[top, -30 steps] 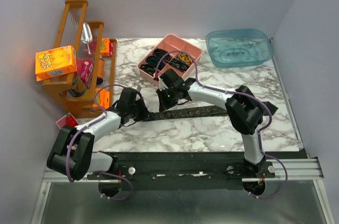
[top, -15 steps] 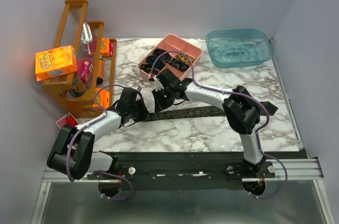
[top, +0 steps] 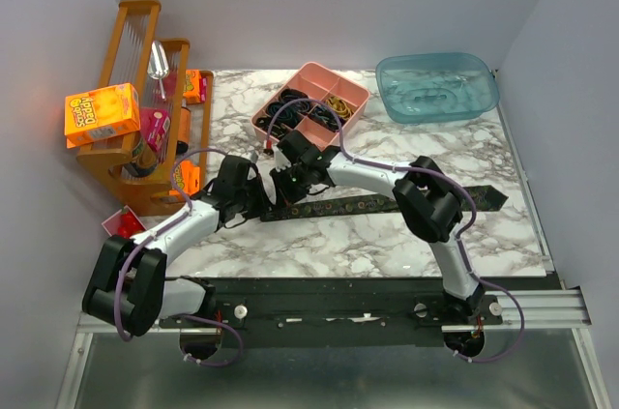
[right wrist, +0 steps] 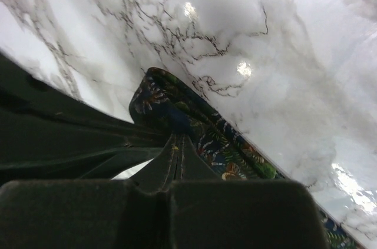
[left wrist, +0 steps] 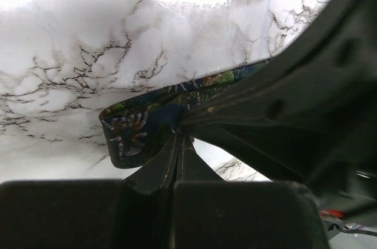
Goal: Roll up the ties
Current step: Roll the tie at the center of the board.
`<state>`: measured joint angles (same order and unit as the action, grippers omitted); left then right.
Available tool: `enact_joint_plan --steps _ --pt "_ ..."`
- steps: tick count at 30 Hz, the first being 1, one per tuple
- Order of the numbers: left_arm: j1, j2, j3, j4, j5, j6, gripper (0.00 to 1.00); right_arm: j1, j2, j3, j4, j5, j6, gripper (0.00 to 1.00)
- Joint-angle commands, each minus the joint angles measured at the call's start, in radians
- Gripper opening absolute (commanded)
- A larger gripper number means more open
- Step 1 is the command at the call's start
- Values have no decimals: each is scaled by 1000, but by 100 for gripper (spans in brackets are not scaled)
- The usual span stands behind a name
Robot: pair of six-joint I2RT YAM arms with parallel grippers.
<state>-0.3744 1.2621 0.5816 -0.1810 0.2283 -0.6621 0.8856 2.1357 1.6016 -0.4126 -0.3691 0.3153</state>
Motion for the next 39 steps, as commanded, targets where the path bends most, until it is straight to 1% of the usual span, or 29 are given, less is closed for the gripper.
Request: enact_joint_plan --steps 1,5,6,7,9,10,12,13,16,19,21,22,24,28,30,34,36,37,39 --pt "-4 -24 17 -23 -21 13 4 18 55 20 8 -21 -2 1" --pt "-3 -47 21 -46 -47 19 6 19 78 12 9 -14 -2 1" --pt "-3 -59 26 -66 -62 21 9 19 79 8 9 -13 -2 1" --pt "-1 -67 29 -74 -69 25 19 19 78 4 11 -2 -2 1" --pt "0 -90 34 -100 -89 33 29 18 78 1 9 5 -5 1" --pt "3 -98 35 -109 -108 41 40 18 81 0 8 13 -7 1" --pt "11 -115 35 -127 -130 47 51 19 87 1 8 13 -10 1" --pt "21 -121 34 -130 -141 48 60 18 92 1 9 12 -10 1" --pt "43 -130 23 -133 -136 58 68 19 93 -5 8 10 -10 1" --pt "83 -135 -11 -104 -100 55 68 18 98 -5 9 6 -13 1" --pt "115 -138 -52 -74 -48 36 69 19 104 -2 6 -1 -16 1" --pt "124 -141 -68 -31 -28 30 68 19 104 -2 6 -8 -15 1" --pt "130 -141 -113 20 20 13 68 18 104 -5 6 -11 -15 1" --pt "132 -129 -170 141 55 -30 66 19 110 -3 6 -17 -16 1" --pt "132 -121 -193 172 62 -40 65 18 109 -5 6 -22 -16 1" --pt "134 -95 -223 242 63 -56 56 18 113 -5 6 -25 -16 1" --pt "134 -92 -239 265 62 -65 54 18 115 -5 6 -31 -18 1" --pt "134 -90 -244 287 62 -70 51 18 113 -5 6 -33 -19 1" --pt "135 -90 -256 304 62 -77 47 18 113 -8 6 -36 -19 1"
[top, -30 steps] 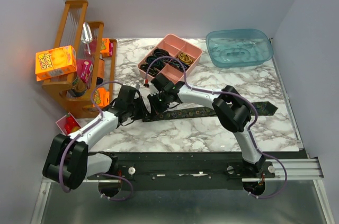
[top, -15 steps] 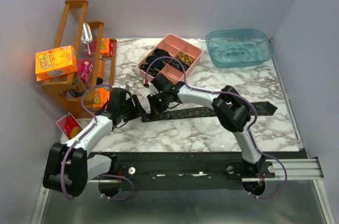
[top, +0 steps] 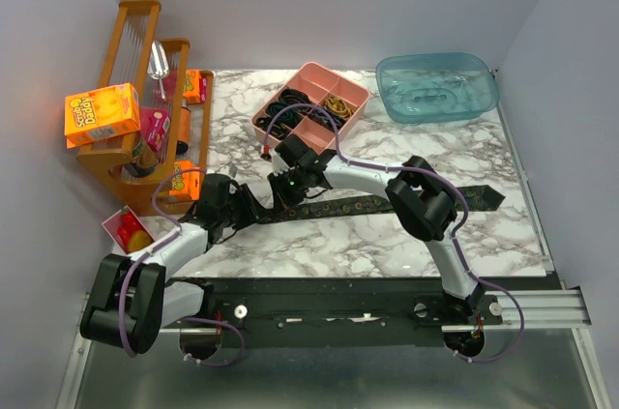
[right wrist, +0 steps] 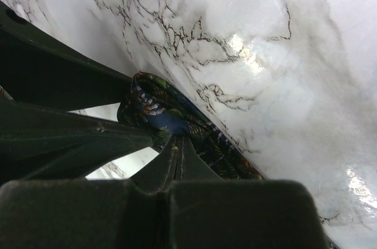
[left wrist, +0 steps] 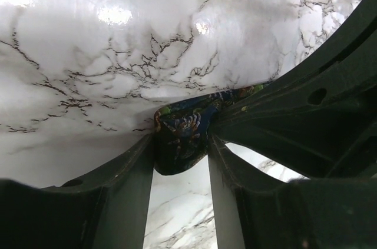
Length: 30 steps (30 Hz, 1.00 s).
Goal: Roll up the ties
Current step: Roll the tie at the center of the board.
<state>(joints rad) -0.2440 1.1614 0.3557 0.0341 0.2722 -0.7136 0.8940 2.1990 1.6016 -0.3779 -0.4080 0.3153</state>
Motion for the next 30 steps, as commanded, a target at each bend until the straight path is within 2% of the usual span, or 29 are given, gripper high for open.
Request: enact_joint_plan --steps 1,4,6,11,15,30 --pt "5 11 -32 98 16 -27 46 11 50 -9 -29 5 -18 1" --pt "8 4 -35 102 7 -29 34 10 54 -8 -29 3 -18 1" --pt "8 -3 -37 104 2 -30 32 10 54 -6 -27 1 -18 1" --pt "8 -17 -24 76 -2 -9 11 11 47 -5 -27 1 -18 1" --pt "8 -14 12 37 9 16 1 10 42 3 -29 3 -18 1" --pt "-24 -20 187 -233 -63 131 0 10 54 55 -41 -2 -16 1"
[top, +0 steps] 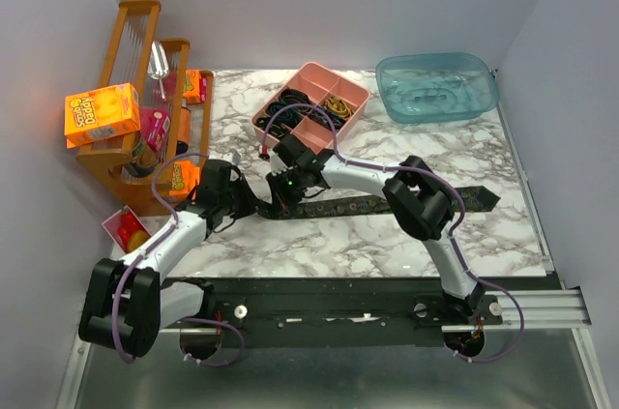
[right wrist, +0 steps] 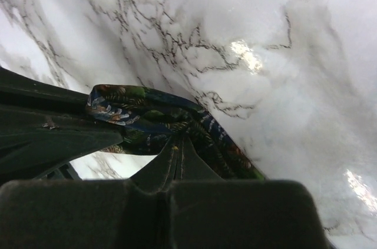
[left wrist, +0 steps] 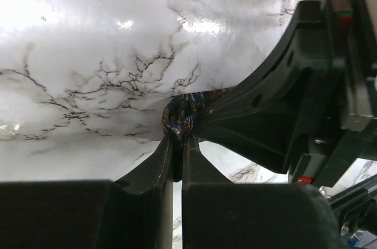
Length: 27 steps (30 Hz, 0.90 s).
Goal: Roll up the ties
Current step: Roll the tie at the center of the board.
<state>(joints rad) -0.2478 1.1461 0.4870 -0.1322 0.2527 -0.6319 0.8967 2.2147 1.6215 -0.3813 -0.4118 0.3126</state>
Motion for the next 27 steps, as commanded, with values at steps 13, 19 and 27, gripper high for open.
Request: enact_joint_plan --steps 13,19,27 --pt "-94 29 107 -104 -124 43 0 7 62 63 -37 -21 0 1" --pt "-123 41 143 -122 -161 35 0 8 63 67 -34 -31 8 1" --pt "-157 73 182 -162 -234 38 0 7 68 80 -34 -45 17 1"
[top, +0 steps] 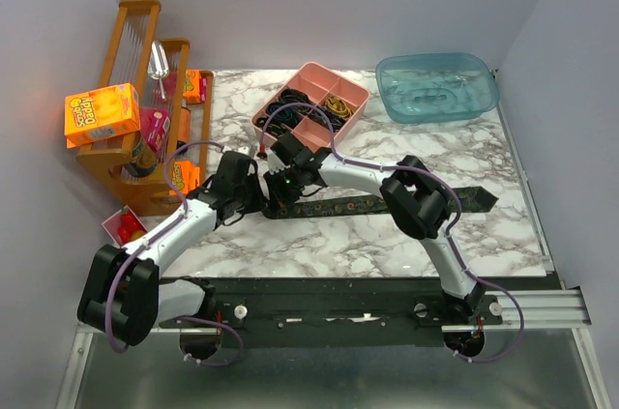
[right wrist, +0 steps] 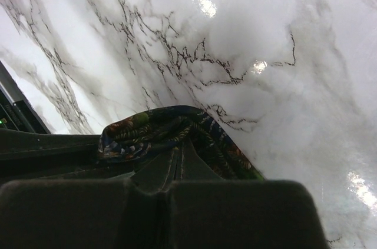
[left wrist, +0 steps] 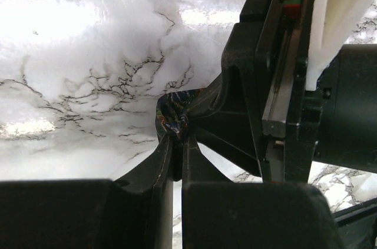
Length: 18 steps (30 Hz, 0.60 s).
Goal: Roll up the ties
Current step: Roll the tie at the center of the board.
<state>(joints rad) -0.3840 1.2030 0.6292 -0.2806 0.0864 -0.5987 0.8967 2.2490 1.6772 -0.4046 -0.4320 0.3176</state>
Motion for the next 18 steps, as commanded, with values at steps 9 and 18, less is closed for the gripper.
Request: enact_joint_plan --steps 9,18 --pt "-33 13 61 -51 -142 22 0 8 31 39 -11 -33 24 1" --pt "-33 -11 107 -170 -276 59 0 8 -12 35 -13 -19 26 1"
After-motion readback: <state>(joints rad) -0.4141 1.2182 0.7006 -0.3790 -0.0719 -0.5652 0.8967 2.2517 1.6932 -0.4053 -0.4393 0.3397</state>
